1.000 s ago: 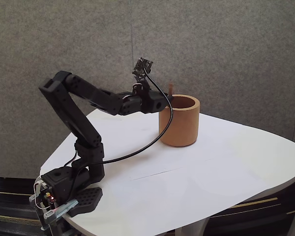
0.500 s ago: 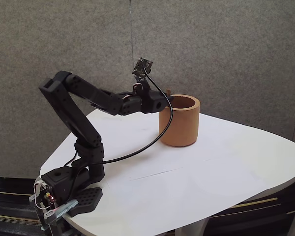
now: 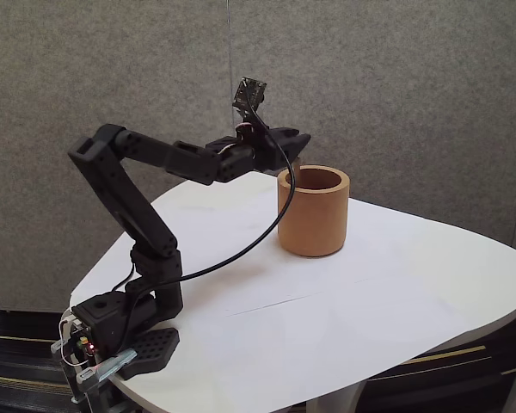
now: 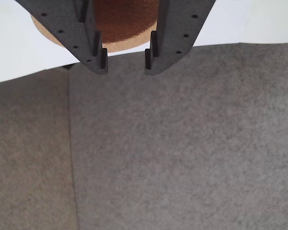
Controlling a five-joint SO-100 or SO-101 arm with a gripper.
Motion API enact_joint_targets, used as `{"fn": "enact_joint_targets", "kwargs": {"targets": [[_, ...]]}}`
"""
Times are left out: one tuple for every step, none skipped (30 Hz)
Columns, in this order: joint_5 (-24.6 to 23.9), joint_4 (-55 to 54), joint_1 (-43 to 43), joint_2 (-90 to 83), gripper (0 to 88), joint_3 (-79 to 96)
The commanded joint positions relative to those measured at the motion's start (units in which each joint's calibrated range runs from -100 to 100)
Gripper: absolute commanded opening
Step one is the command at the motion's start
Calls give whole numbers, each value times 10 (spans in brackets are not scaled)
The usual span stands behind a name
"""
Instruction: Grab the pen and put it in the pen holder.
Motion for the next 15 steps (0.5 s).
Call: {"fn": "enact_joint_targets", "kwargs": {"targets": [[-1,-3,3,-15,107,-69],[-1,-3,3,-15,107,-85],[-1,-3,1,-15,107,-104],[-1,-3,0,-15,107,-121],[-1,-3,0,-15,107,-140],[-1,-3,0,-15,107,-154],[-1,-3,0,-15,107,-171],[-2,-3,0,-15,107,-185],[-2,-3,0,-15,107,-199],[-2,-3,0,-15,107,-212],[-2,3,0,-15,107,-226],[-2,17,0,-15,107,-239],[-2,37,-1,-16,107,-254],[-2,69,-2,-19,107,-272],[-2,105,-2,-19,107,-287]]}}
